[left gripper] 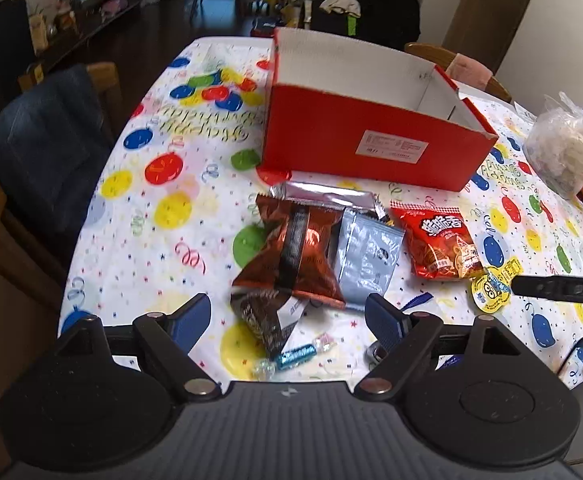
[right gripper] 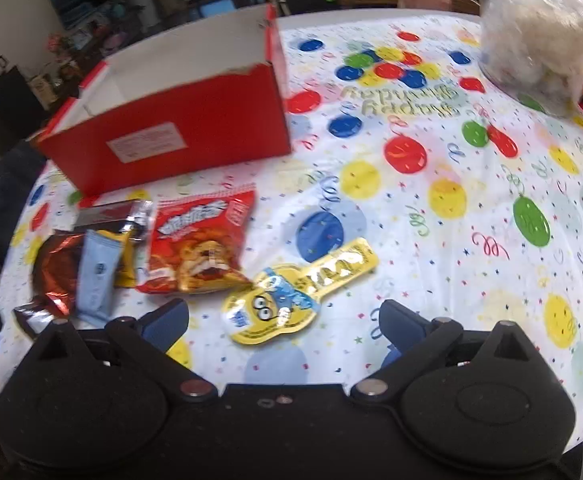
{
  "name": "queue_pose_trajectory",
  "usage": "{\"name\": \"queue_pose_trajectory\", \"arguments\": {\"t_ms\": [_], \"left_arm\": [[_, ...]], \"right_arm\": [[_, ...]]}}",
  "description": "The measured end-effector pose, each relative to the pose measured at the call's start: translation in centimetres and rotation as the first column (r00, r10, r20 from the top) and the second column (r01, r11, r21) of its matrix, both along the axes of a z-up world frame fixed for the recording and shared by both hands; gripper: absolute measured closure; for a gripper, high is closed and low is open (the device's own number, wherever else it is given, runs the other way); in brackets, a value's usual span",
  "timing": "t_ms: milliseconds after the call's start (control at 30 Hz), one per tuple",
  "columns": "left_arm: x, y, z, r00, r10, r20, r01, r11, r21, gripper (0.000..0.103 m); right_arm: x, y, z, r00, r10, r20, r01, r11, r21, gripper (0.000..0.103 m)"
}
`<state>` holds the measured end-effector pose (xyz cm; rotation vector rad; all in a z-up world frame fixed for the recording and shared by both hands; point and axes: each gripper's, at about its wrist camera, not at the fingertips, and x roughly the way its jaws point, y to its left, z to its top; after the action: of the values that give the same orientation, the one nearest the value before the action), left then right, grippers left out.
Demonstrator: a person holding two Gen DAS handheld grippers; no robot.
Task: Organize snacks
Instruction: 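Move the left gripper to the brown chocolate wrapper while the right gripper approaches the yellow Minion pouch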
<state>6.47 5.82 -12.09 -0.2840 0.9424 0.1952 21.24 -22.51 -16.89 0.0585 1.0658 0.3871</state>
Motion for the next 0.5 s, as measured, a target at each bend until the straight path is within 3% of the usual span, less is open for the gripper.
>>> {"name": "queue_pose_trajectory", "arguments": {"t_ms": [167,500], "left_arm": [[-0.2,0.0,-0.1,1.0,0.012,-0.008,-0.012,1.0,0.01,0.019],[-0.4,-0.7,-0.5,1.0,-0.017,-0.022,0.018,0.997,0.074,0.019]], "right_arm": [[0.0,2.5,-1.9,0.998,0.058,0.011,-0.056,0.992,-0.116,0.007],[1.2,4.9,-3.2,1.0,0.005,0.0,-0.005,0.988,-0.154,0.015]]}}
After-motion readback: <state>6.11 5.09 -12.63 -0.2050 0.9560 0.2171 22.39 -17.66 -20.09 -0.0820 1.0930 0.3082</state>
